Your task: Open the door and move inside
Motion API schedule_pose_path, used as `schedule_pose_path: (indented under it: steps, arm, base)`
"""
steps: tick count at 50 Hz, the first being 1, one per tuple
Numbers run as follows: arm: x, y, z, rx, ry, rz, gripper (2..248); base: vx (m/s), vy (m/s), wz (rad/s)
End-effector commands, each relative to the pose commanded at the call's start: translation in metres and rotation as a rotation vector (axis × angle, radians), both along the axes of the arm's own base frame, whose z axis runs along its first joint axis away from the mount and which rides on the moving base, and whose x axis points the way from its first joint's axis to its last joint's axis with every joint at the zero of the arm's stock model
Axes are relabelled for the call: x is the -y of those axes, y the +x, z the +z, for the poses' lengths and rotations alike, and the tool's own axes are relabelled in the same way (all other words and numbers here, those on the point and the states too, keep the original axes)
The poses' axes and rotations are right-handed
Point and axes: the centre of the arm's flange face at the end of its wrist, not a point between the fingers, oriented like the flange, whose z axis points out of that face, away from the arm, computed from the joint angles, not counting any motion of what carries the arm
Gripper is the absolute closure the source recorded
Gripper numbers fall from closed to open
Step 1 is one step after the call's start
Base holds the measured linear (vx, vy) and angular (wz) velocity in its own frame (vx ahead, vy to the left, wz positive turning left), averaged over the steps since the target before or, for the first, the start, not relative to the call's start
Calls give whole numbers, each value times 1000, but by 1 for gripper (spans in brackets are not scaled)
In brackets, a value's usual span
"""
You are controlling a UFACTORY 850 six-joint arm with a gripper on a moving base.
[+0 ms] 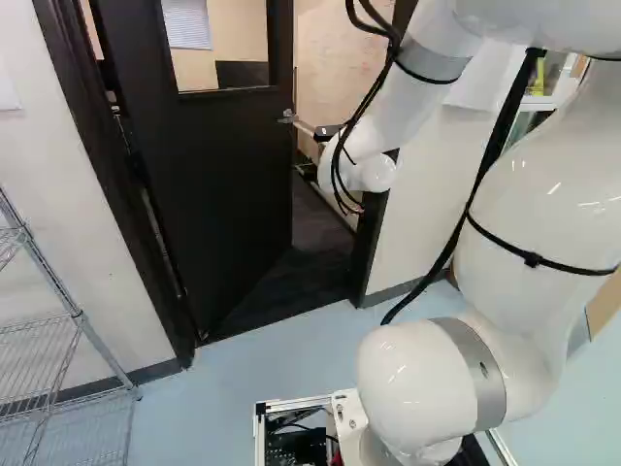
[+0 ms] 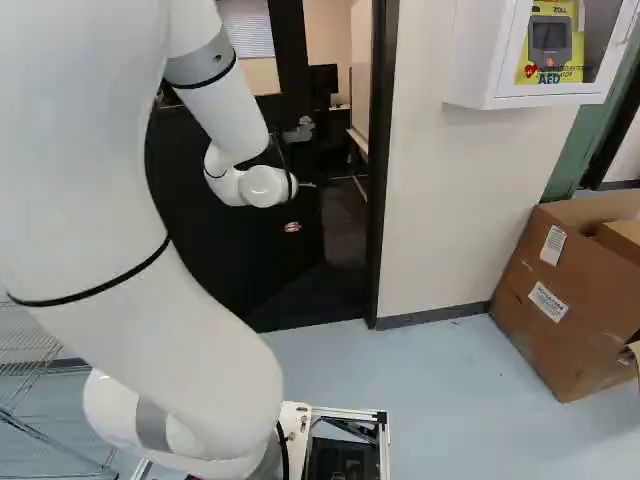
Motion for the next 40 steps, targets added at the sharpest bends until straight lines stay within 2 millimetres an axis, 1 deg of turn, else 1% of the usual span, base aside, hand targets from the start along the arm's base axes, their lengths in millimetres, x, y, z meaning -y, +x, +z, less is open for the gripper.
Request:
schedule_pose_path:
  steps: [10, 40]
  arm:
    - [5, -6, 0, 0, 0, -12, 3]
    - [6, -6, 0, 0, 0, -13, 3]
  base:
    - [0, 0, 0]
    - [0, 0, 0]
